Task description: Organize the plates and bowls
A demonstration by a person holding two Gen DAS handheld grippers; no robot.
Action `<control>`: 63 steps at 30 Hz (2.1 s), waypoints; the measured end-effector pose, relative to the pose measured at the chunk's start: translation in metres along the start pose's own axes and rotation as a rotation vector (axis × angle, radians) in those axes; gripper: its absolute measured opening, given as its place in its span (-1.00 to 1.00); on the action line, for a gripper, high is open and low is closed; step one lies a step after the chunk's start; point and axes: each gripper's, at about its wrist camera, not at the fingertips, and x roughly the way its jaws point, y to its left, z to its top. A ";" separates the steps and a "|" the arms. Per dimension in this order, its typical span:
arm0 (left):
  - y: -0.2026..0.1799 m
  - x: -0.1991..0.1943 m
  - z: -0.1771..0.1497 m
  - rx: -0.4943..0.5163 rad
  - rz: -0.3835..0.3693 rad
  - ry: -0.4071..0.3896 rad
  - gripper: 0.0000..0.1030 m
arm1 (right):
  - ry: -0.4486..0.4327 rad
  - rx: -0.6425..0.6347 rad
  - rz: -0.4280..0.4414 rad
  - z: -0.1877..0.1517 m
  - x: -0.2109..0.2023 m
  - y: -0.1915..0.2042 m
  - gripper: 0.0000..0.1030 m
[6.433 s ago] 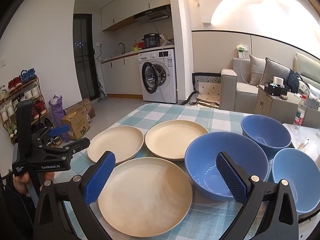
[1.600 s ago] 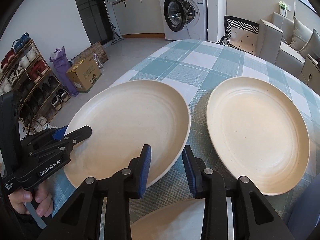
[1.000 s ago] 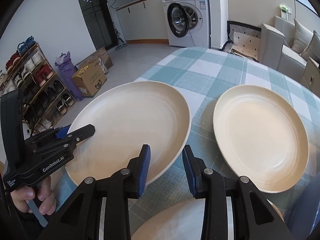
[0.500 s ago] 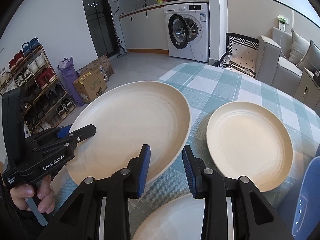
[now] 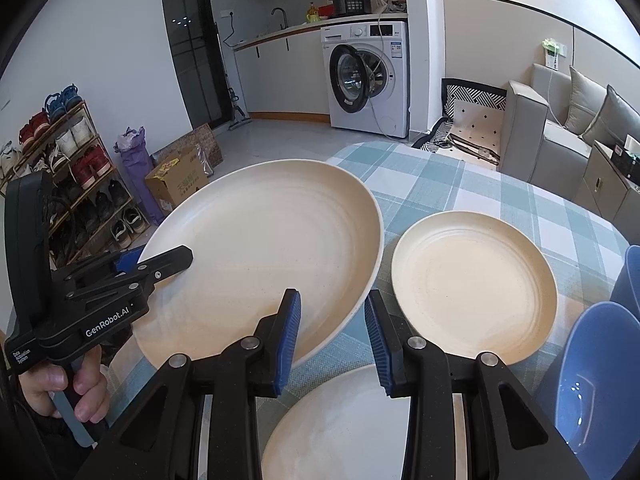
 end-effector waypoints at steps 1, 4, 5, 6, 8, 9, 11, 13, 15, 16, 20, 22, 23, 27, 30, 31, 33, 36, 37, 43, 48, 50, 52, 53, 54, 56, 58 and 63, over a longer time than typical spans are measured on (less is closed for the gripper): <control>-0.001 -0.001 0.000 0.003 -0.002 -0.003 -0.37 | -0.004 0.003 -0.001 -0.001 -0.003 -0.001 -0.34; -0.006 -0.005 0.001 0.013 -0.008 -0.010 -0.37 | -0.011 0.005 -0.006 -0.003 -0.011 -0.003 -0.34; -0.008 -0.006 0.001 0.016 -0.010 -0.011 -0.37 | -0.013 0.006 -0.007 -0.003 -0.012 -0.003 -0.34; -0.009 -0.007 0.001 0.018 -0.012 -0.012 -0.37 | -0.016 0.007 -0.009 -0.004 -0.014 -0.004 -0.34; -0.013 -0.009 0.001 0.025 -0.015 -0.012 -0.36 | -0.017 0.012 -0.014 -0.006 -0.019 -0.006 -0.34; -0.015 -0.010 0.000 0.031 -0.018 -0.014 -0.36 | -0.019 0.010 -0.016 -0.007 -0.021 -0.007 -0.34; -0.020 -0.011 0.001 0.038 -0.026 -0.015 -0.36 | -0.022 0.015 -0.021 -0.010 -0.026 -0.009 -0.34; -0.024 -0.013 0.001 0.048 -0.032 -0.018 -0.36 | -0.028 0.022 -0.025 -0.013 -0.032 -0.011 -0.34; -0.028 -0.015 0.000 0.056 -0.037 -0.021 -0.36 | -0.031 0.027 -0.031 -0.016 -0.037 -0.013 -0.34; -0.030 -0.016 0.000 0.061 -0.040 -0.023 -0.36 | -0.033 0.028 -0.033 -0.017 -0.040 -0.013 -0.34; -0.035 -0.020 0.000 0.074 -0.051 -0.027 -0.36 | -0.042 0.035 -0.039 -0.023 -0.050 -0.014 -0.34; -0.036 -0.021 -0.001 0.079 -0.055 -0.027 -0.36 | -0.045 0.036 -0.044 -0.025 -0.055 -0.014 -0.34; -0.034 -0.022 -0.002 0.080 -0.059 -0.027 -0.36 | -0.048 0.039 -0.045 -0.027 -0.058 -0.014 -0.34; -0.041 -0.024 -0.003 0.094 -0.066 -0.025 -0.36 | -0.054 0.052 -0.054 -0.032 -0.064 -0.017 -0.34; -0.045 -0.024 -0.004 0.105 -0.071 -0.024 -0.35 | -0.055 0.060 -0.059 -0.037 -0.069 -0.019 -0.33; -0.047 -0.025 -0.005 0.107 -0.074 -0.023 -0.35 | -0.055 0.066 -0.058 -0.039 -0.071 -0.019 -0.32; -0.049 -0.026 -0.005 0.114 -0.076 -0.024 -0.35 | -0.057 0.073 -0.060 -0.040 -0.073 -0.021 -0.32; -0.050 -0.027 -0.005 0.122 -0.083 -0.023 -0.34 | -0.062 0.080 -0.063 -0.042 -0.076 -0.024 -0.32; -0.050 -0.027 -0.005 0.124 -0.086 -0.023 -0.34 | -0.063 0.082 -0.063 -0.043 -0.078 -0.025 -0.32; -0.055 -0.028 -0.006 0.143 -0.094 -0.019 -0.33 | -0.063 0.086 -0.071 -0.048 -0.086 -0.024 -0.32; -0.062 -0.026 -0.008 0.160 -0.102 -0.008 -0.33 | -0.057 0.101 -0.075 -0.057 -0.088 -0.028 -0.32; -0.064 -0.025 -0.009 0.169 -0.105 -0.004 -0.33 | -0.055 0.110 -0.075 -0.058 -0.089 -0.030 -0.32; -0.067 -0.025 -0.009 0.178 -0.108 0.000 -0.33 | -0.051 0.116 -0.077 -0.061 -0.091 -0.032 -0.32; -0.068 -0.024 -0.010 0.182 -0.111 0.003 -0.32 | -0.051 0.118 -0.078 -0.063 -0.091 -0.032 -0.32; -0.069 -0.024 -0.010 0.185 -0.113 0.005 -0.32 | -0.050 0.121 -0.079 -0.064 -0.092 -0.032 -0.32; -0.072 -0.023 -0.011 0.192 -0.116 0.011 -0.32 | -0.048 0.128 -0.081 -0.067 -0.093 -0.034 -0.32; -0.074 -0.022 -0.012 0.201 -0.117 0.015 -0.32 | -0.043 0.133 -0.084 -0.070 -0.094 -0.035 -0.32; -0.081 -0.020 -0.016 0.221 -0.123 0.026 -0.32 | -0.036 0.152 -0.090 -0.079 -0.096 -0.038 -0.32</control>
